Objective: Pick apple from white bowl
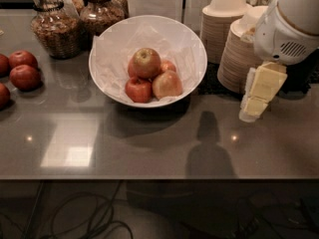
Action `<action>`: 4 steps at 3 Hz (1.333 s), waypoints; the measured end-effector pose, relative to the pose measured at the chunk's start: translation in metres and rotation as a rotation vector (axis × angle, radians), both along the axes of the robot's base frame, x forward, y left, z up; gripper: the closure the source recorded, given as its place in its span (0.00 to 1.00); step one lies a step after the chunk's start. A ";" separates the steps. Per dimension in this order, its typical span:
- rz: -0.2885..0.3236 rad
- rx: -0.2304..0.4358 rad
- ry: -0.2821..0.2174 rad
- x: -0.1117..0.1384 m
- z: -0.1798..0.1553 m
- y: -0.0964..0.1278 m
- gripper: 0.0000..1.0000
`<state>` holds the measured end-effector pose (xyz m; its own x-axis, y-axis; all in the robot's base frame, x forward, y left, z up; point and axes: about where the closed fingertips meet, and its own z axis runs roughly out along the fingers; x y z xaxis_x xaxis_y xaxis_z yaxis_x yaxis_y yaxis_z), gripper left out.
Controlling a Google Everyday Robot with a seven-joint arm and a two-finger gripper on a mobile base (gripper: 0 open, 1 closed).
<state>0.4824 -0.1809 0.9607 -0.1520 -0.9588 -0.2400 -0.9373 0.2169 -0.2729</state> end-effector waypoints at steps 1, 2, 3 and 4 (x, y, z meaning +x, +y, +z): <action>0.066 0.029 -0.057 0.040 0.003 0.036 0.00; 0.069 0.031 -0.059 0.041 0.003 0.038 0.00; 0.065 0.054 -0.057 0.042 0.001 0.037 0.00; 0.046 0.193 -0.060 0.065 -0.012 0.061 0.00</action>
Offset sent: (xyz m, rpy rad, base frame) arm 0.0335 0.0302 0.0023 0.0241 -0.0480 0.0560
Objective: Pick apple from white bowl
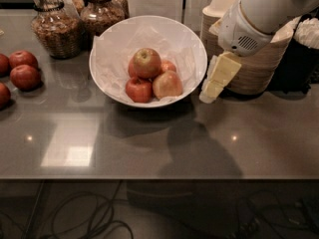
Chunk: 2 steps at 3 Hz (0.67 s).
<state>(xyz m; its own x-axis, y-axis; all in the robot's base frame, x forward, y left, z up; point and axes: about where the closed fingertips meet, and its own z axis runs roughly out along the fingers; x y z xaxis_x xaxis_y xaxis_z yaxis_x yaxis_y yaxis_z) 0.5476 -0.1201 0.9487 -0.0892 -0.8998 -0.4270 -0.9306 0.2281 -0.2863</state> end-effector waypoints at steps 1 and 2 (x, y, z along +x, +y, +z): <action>0.055 0.129 -0.015 0.023 0.003 0.038 0.00; 0.094 0.186 -0.047 0.036 0.005 0.066 0.00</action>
Offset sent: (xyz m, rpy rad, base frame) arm 0.0530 0.0938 0.0083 0.2574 -0.0862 0.1315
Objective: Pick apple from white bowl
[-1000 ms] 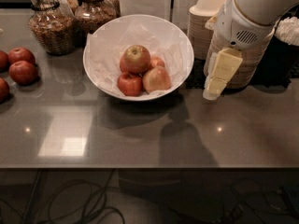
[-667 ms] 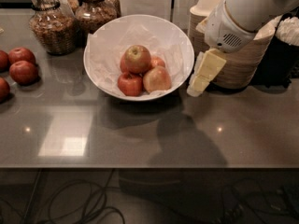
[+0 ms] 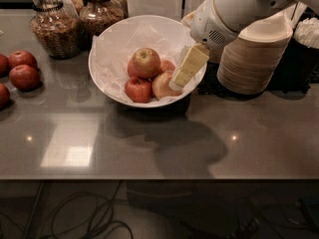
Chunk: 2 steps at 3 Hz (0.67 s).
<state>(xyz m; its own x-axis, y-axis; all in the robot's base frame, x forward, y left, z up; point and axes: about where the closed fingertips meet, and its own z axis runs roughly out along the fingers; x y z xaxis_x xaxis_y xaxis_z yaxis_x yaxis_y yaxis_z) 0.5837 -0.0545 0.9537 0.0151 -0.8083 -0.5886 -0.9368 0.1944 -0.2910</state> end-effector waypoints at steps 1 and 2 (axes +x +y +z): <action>0.039 0.016 -0.010 0.008 -0.010 0.022 0.00; 0.078 0.021 -0.012 0.012 -0.019 0.040 0.00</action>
Offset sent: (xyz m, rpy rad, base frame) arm 0.0151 0.0649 -0.0288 0.0214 -0.0167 0.1363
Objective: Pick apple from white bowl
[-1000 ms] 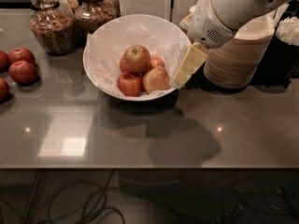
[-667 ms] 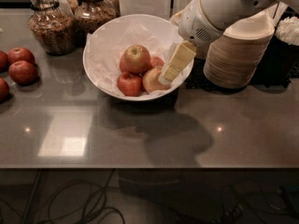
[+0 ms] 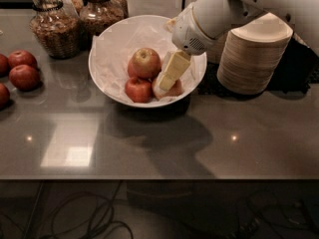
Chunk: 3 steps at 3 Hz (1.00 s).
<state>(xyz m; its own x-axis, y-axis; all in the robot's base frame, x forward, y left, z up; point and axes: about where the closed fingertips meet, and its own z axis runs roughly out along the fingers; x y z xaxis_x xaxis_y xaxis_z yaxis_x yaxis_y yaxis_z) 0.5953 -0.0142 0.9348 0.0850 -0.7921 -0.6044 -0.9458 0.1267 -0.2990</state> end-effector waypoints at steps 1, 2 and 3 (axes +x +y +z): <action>0.032 0.018 0.005 0.004 -0.003 0.015 0.00; 0.053 0.036 0.016 0.008 -0.006 0.026 0.00; 0.050 0.041 0.038 0.013 -0.014 0.030 0.00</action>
Offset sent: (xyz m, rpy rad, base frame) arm 0.0140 0.0362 -0.0059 0.0592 0.0230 0.0711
